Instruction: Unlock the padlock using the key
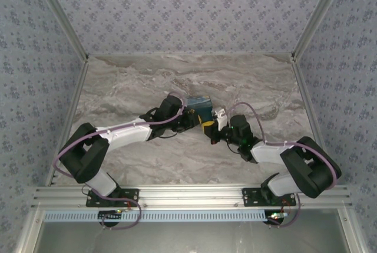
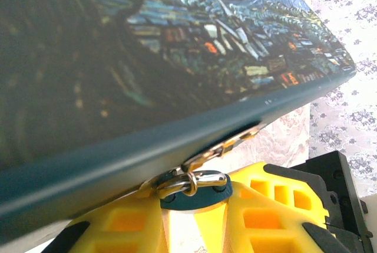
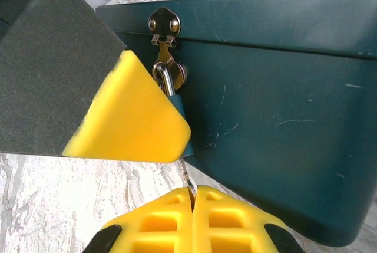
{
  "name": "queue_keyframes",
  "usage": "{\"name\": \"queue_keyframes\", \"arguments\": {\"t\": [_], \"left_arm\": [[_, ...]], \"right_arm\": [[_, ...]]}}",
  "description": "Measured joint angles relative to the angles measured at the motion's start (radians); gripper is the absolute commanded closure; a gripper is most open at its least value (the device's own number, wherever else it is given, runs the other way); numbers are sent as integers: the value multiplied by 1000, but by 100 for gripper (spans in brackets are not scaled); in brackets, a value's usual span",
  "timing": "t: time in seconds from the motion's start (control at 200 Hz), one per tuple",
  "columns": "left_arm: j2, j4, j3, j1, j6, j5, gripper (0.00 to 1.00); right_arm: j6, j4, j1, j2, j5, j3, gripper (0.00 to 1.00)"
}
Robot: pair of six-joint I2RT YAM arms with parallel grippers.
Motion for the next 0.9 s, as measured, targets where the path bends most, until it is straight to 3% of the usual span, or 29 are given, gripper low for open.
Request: {"name": "queue_keyframes", "arguments": {"t": [0.899], "left_arm": [[21, 32, -2, 8, -7, 6, 77]], "right_arm": [[67, 35, 8, 37, 20, 10, 100]]}}
